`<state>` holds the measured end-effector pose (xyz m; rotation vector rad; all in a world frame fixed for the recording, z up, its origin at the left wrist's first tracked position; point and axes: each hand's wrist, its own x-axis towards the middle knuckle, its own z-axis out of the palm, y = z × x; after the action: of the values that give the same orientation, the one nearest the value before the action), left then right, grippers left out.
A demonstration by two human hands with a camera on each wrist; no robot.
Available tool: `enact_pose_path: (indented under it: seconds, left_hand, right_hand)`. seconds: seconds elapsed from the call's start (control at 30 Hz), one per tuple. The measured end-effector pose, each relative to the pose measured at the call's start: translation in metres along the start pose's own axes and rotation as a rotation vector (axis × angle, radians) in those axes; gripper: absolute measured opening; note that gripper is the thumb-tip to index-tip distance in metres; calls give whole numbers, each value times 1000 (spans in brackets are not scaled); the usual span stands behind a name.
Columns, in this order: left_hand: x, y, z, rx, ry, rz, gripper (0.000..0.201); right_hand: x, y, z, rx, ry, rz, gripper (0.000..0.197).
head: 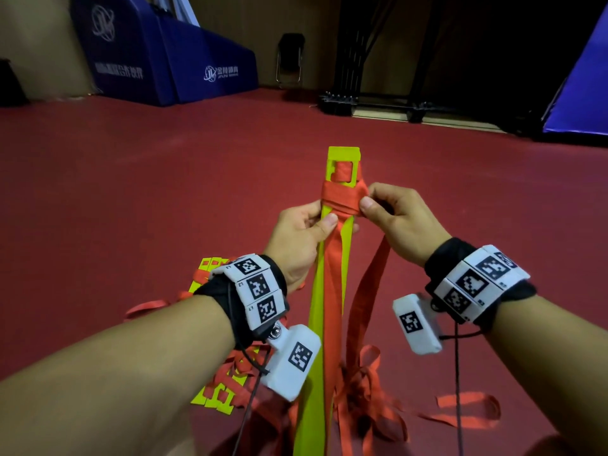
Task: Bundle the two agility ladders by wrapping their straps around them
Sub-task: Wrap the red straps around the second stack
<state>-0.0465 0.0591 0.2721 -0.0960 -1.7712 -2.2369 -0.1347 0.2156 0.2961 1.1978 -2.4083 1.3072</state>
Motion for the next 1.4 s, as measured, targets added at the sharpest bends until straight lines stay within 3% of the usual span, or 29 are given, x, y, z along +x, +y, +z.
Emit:
enact_pose_path:
  seconds: [0.33,0.47,0.7,0.77,0.9,1.03,1.13,1.27,1.4]
  left_hand:
    - [-5,12,11,-288,30,-42,18]
    - [-6,13,12,-279,42,-71,8]
    - [-13,18,7,-302,-18,-142,16]
    - [-14,17,7,-270,-41,-167,25]
    - [-17,8,11,-93,-102,-309,63]
    - [-14,2,19,-109,-24,-273,65]
    - [-11,2,20,-88,-6,-291,71]
    - [-9,-2,15,-39,-12,-323,79]
    - [-4,-3,11,-99,6,-300,98]
  right_hand:
    - [2,-6,8,226,-19,-83,9]
    - [-3,-20,12,361,-84,-142,23]
    - [-4,-29,12,659,-139,-103,49]
    - [-3,-29,13,719,-135,-96,54]
    - [2,-29,13,812,-84,-67,56]
    - [2,-32,14,806,-50,-41,41]
    - [0,-35,18,750,-39,8,17]
    - [-4,-38,21,693,-54,68,17]
    - [-4,-43,21,674,30,114,18]
